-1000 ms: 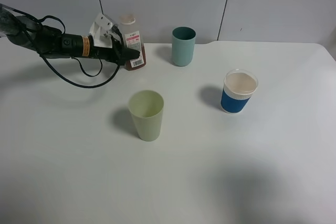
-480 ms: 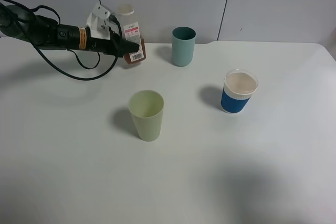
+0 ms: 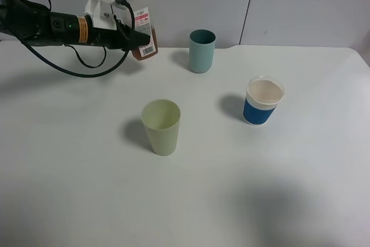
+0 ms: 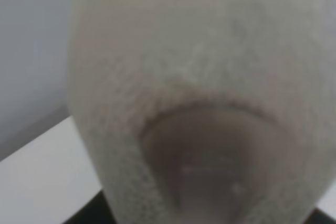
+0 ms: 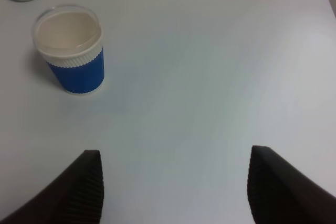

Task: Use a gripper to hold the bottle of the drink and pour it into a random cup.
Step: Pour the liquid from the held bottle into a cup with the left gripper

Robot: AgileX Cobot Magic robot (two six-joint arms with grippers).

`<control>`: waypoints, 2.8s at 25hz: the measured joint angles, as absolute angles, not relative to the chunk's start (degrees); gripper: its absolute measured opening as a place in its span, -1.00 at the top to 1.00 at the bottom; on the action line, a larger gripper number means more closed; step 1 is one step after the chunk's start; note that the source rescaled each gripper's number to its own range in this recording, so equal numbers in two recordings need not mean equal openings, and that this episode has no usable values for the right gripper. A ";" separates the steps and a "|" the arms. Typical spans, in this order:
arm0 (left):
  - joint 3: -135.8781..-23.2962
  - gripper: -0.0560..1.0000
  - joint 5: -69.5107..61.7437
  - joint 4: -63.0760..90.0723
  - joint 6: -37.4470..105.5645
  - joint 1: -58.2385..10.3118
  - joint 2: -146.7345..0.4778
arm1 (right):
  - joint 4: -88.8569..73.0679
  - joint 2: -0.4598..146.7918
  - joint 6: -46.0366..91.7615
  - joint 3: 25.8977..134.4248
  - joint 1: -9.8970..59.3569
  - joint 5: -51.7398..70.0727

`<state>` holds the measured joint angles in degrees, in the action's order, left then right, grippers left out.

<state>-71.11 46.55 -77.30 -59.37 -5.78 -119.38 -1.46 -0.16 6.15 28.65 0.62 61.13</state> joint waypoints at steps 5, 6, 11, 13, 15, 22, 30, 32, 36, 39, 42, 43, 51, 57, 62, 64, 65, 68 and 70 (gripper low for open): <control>-64.49 0.88 40.59 -67.76 -54.58 -8.66 -113.39 | -1.46 -0.16 6.15 28.65 0.62 61.14; -63.28 0.88 39.06 -64.63 -52.72 -9.34 -112.16 | -1.46 -0.16 6.15 28.65 0.62 61.14; -57.45 0.88 30.91 -45.37 -40.92 -13.53 -107.46 | -1.46 -0.16 6.15 28.65 0.62 61.14; -56.23 0.88 27.38 -36.08 -35.08 -15.61 -105.94 | -1.46 -0.16 6.15 28.65 0.62 61.14; -55.71 0.88 23.62 -26.11 -27.51 -17.90 -105.02 | -1.46 -0.16 6.15 28.65 0.62 61.14; -55.63 0.88 17.30 -9.40 -13.89 -22.33 -103.26 | -1.46 -0.16 6.15 28.65 0.62 61.14; -55.63 0.88 14.88 -2.59 -10.38 -26.73 -102.45 | -1.46 -0.16 6.15 28.65 0.62 61.14; -55.63 0.88 13.91 4.35 -2.91 -28.06 -102.31 | -1.46 -0.16 6.15 28.65 0.62 61.14; -55.63 0.88 12.19 21.56 19.51 -31.60 -101.38 | -1.46 -0.16 6.15 28.65 0.62 61.14; -55.63 0.88 12.02 34.31 37.88 -34.80 -101.24 | -1.46 -0.16 6.15 28.65 0.62 61.14; -55.63 0.88 13.42 45.28 51.95 -37.67 -101.24 | -1.46 -0.16 6.15 28.65 0.62 61.14; -55.69 0.88 14.27 48.72 56.11 -38.57 -101.24 | -1.46 -0.16 6.15 28.65 0.62 61.14; -57.60 0.88 21.20 69.10 79.56 -44.22 -101.24 | -1.46 -0.16 6.15 28.65 0.62 61.14; -58.15 0.88 24.78 72.75 81.49 -45.98 -101.24 | -1.46 -0.16 6.15 28.65 0.62 61.14; -58.15 0.88 25.91 75.30 81.22 -46.06 -101.24 | -1.46 -0.16 6.04 28.65 0.62 61.14; -58.15 0.88 26.34 75.62 80.78 -46.61 -101.24 | -1.46 -0.16 6.03 28.65 0.62 61.14; -58.15 0.88 26.67 75.88 80.74 -47.07 -101.24 | -1.46 -0.16 6.03 28.65 0.62 61.14; -58.81 0.88 27.17 79.11 82.18 -48.54 -101.24 | -1.46 -0.16 6.03 28.65 0.62 61.14; -59.77 0.88 27.82 82.71 85.28 -49.20 -101.24 | -1.46 -0.16 5.98 28.65 0.62 61.14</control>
